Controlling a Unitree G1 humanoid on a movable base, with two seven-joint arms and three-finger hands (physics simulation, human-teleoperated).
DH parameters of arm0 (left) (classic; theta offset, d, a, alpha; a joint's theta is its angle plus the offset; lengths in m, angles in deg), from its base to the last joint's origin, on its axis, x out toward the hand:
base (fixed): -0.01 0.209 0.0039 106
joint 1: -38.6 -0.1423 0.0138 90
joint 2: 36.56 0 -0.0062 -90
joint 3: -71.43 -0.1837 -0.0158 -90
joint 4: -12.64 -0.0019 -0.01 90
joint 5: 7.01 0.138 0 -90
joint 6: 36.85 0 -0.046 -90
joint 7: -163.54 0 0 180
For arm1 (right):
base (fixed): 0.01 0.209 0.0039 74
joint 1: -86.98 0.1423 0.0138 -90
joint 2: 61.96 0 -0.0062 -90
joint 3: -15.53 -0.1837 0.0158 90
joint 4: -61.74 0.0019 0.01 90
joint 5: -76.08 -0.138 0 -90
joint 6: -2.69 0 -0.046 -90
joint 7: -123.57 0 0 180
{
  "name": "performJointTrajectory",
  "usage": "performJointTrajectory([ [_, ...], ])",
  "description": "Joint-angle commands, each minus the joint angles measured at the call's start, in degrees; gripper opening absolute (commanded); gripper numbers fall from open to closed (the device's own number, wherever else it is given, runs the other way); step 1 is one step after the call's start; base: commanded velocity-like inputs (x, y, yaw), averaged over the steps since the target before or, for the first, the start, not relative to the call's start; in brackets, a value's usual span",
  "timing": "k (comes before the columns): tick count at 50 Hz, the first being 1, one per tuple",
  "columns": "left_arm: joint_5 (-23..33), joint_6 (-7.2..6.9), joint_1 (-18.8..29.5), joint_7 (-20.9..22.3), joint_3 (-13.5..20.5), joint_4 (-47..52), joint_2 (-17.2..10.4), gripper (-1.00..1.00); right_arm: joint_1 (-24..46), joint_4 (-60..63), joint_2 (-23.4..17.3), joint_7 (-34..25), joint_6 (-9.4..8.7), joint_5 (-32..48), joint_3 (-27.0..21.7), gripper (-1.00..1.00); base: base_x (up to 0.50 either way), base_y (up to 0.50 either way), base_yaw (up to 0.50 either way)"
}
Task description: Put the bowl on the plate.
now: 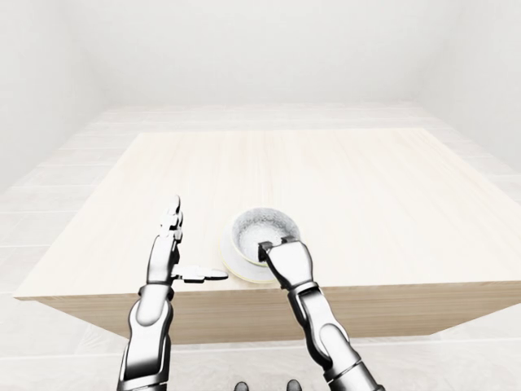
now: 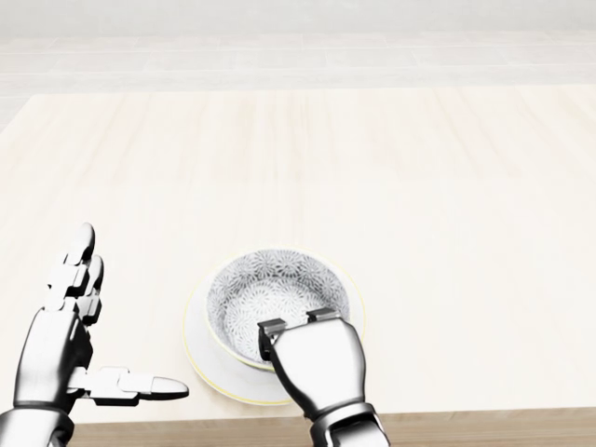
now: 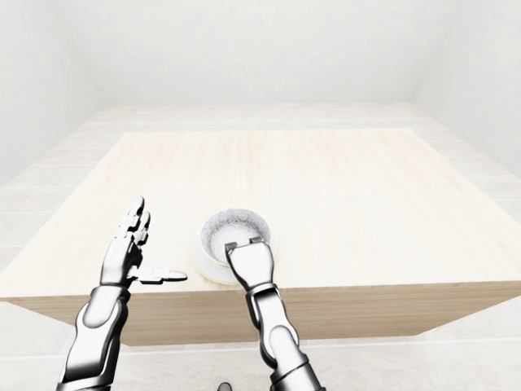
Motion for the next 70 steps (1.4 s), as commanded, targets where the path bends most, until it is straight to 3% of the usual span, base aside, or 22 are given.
performJointTrajectory([
  [1,-0.1,0.18,0.3,-0.1,0.1,-0.6,-0.1,1.0,-0.1,0.5,-0.2,0.2,0.0,0.7,-0.2,-0.18,0.0,0.0,0.0],
  [10,-0.1,0.16,0.3,-0.1,0.0,-0.6,-0.1,1.0,-0.4,2.0,-0.2,-0.6,0.0,0.7,-0.1,-0.04,0.0,0.0,0.0],
  [24,-0.1,-0.09,0.2,-0.1,0.0,-0.2,-0.1,1.0,-2.3,7.3,-0.7,-2.4,0.0,0.5,0.5,0.37,0.0,0.0,0.0],
  [28,0.0,-0.16,-0.1,-0.1,-0.1,0.2,0.0,1.0,-2.2,7.8,-0.8,-2.6,0.0,0.3,0.3,0.56,0.0,0.0,0.0],
  [32,0.0,-0.57,-0.1,-0.1,0.0,0.6,0.0,1.0,-2.4,8.6,-0.9,-3.0,0.0,0.1,0.3,1.0,0.0,0.0,0.0],
  [54,-0.2,-1.76,-0.1,0.3,0.3,2.2,0.0,1.0,-4.6,20.3,-1.6,-9.7,0.0,-4.6,0.0,1.0,0.0,0.0,0.0],
  [63,-0.3,-1.47,-0.2,0.3,0.4,2.0,0.0,1.0,-7.4,26.0,-2.6,-14.0,0.0,-7.1,0.6,1.0,0.0,0.0,0.0],
  [70,0.0,-1.0,-0.4,0.2,0.1,1.7,0.2,1.0,-8.6,28.2,-3.2,-14.3,0.0,-7.8,1.0,1.0,0.0,0.0,0.0],
])
